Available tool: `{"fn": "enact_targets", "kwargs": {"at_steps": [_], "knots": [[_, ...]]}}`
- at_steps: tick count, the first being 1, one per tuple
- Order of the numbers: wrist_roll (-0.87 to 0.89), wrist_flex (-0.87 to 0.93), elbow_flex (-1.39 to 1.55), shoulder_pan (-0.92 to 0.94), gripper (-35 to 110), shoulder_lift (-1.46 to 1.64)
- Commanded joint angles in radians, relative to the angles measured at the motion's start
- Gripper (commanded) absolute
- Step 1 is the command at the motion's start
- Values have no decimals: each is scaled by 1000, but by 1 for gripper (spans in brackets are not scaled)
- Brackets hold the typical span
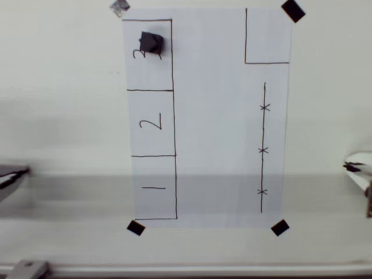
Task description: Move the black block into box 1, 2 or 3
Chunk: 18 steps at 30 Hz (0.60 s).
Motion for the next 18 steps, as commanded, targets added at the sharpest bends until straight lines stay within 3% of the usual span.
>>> {"fn": "enact_targets", "kwargs": {"at_steps": [1, 18], "knots": [[11, 21, 9, 6, 0, 0], [-37, 21, 9, 5, 0, 0]]}}
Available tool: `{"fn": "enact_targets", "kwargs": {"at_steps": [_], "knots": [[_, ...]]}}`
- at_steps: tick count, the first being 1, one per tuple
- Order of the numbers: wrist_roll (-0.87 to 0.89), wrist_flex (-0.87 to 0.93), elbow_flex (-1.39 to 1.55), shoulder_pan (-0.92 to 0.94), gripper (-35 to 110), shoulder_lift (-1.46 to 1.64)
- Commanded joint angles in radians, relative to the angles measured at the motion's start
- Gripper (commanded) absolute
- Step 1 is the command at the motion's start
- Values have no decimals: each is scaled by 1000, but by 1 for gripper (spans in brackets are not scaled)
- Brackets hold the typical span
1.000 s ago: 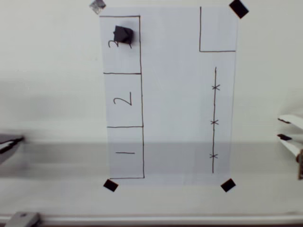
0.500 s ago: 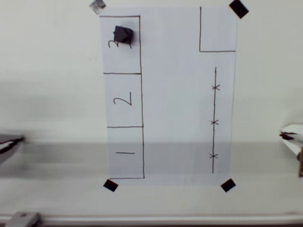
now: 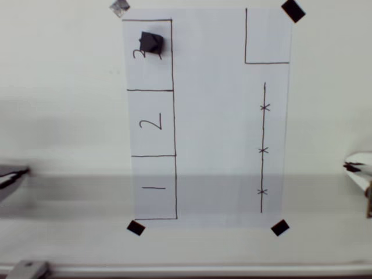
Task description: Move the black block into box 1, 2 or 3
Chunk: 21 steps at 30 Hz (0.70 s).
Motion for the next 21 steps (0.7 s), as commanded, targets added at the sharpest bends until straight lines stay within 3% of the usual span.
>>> {"fn": "enact_targets", "kwargs": {"at_steps": [1, 21], "knots": [[-38, 21, 9, 2, 0, 0], [-6, 23, 9, -2, 0, 0]]}}
